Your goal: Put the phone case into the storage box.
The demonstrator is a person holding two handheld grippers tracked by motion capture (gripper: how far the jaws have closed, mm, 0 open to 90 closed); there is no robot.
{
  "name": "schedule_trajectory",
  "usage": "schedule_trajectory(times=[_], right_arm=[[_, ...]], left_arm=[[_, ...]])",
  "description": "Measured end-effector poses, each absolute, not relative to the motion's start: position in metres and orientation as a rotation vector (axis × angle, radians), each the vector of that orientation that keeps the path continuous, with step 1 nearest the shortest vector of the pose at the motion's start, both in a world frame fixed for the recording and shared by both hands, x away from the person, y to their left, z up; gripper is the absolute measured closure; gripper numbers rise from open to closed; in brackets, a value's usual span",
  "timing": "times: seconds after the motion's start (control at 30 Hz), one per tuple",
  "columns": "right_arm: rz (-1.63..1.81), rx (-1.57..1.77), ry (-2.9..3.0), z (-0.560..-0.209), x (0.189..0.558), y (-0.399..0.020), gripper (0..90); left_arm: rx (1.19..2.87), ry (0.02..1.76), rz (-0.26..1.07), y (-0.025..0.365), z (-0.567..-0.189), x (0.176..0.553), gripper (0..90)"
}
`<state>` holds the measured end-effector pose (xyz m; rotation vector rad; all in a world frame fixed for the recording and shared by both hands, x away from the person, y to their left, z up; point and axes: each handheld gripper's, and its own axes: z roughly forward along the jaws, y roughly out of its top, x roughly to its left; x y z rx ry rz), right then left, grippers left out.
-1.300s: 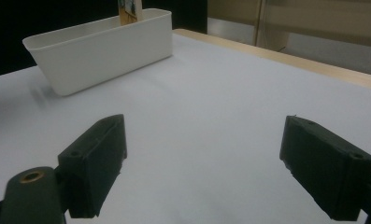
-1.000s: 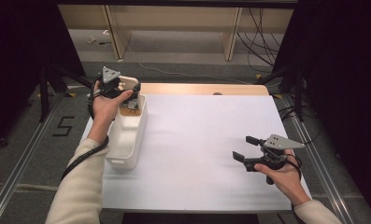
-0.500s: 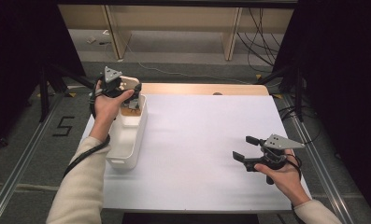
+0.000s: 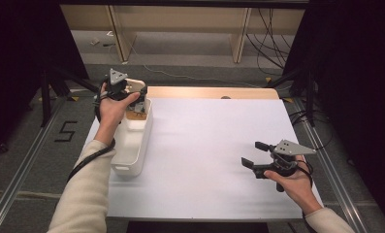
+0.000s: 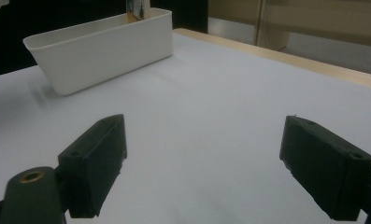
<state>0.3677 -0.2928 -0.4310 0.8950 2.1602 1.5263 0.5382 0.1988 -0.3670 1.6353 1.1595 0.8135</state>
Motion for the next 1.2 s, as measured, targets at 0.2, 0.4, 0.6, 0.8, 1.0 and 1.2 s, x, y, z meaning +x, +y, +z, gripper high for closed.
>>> schedule_trajectory(times=[0.2,0.4,0.6,0.8,1.0,1.2], right_arm=[[1.526,0.897,2.161,-0.431,0.368,-0.293,15.7],[1.525,0.899,2.162,-0.431,0.368,-0.293,15.7],[1.527,0.898,2.159,-0.431,0.368,-0.293,15.7],[1.523,0.899,2.161,-0.431,0.368,-0.293,15.7],[1.526,0.897,2.160,-0.432,0.368,-0.293,15.7],[1.522,0.900,2.162,-0.431,0.368,-0.294,15.7]], left_arm=[[1.637,1.164,0.818,0.199,-0.367,0.541,11.6],[1.643,1.152,0.828,0.199,-0.367,0.544,11.6],[1.645,1.151,0.829,0.199,-0.368,0.546,11.6],[1.643,1.154,0.831,0.199,-0.367,0.548,11.6],[1.637,1.157,0.831,0.198,-0.367,0.550,11.5],[1.638,1.158,0.831,0.198,-0.367,0.552,11.5]])
